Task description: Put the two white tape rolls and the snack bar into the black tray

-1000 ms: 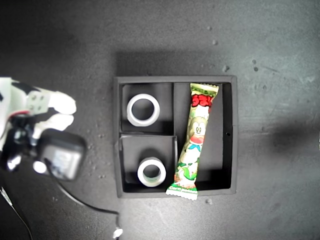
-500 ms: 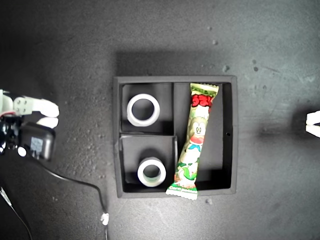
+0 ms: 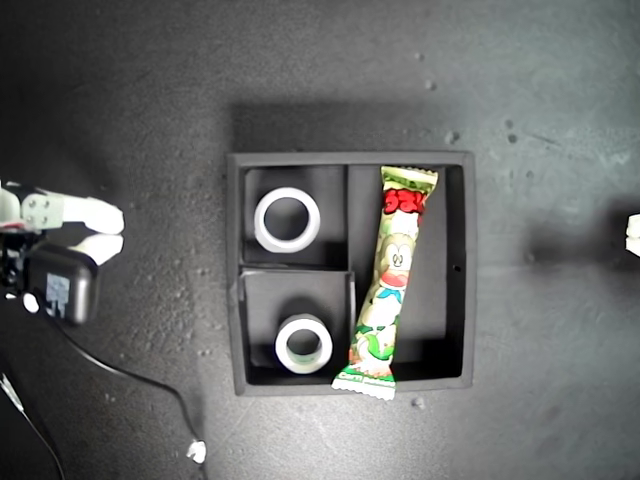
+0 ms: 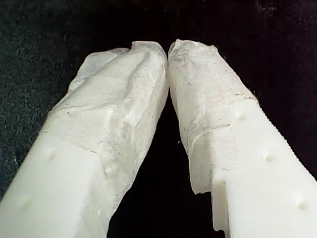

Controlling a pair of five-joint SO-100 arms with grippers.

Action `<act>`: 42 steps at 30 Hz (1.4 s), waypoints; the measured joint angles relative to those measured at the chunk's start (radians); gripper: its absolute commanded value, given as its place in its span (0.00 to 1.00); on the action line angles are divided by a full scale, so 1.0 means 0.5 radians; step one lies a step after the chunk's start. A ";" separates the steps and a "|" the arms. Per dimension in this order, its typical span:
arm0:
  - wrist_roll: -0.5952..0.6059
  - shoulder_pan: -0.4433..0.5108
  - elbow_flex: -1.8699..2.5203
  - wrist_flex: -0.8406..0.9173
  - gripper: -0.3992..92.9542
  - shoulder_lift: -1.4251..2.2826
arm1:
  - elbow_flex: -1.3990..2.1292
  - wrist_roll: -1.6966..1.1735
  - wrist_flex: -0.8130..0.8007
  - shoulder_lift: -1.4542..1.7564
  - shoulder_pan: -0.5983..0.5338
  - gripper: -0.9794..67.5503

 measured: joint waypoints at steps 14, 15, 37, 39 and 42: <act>-0.522 0.086 0.000 0.393 0.01 0.000 | 0.000 -0.660 0.028 0.015 -0.064 0.03; -0.482 0.098 0.000 0.405 0.01 0.000 | 0.000 -0.816 0.018 0.021 -0.083 0.03; 0.307 0.144 0.000 0.408 0.01 0.000 | 0.000 -1.126 0.006 0.025 -0.074 0.03; 0.307 0.144 0.000 0.408 0.01 0.000 | 0.000 -1.126 0.006 0.025 -0.074 0.03; 0.307 0.144 0.000 0.408 0.01 0.000 | 0.000 -1.126 0.006 0.025 -0.074 0.03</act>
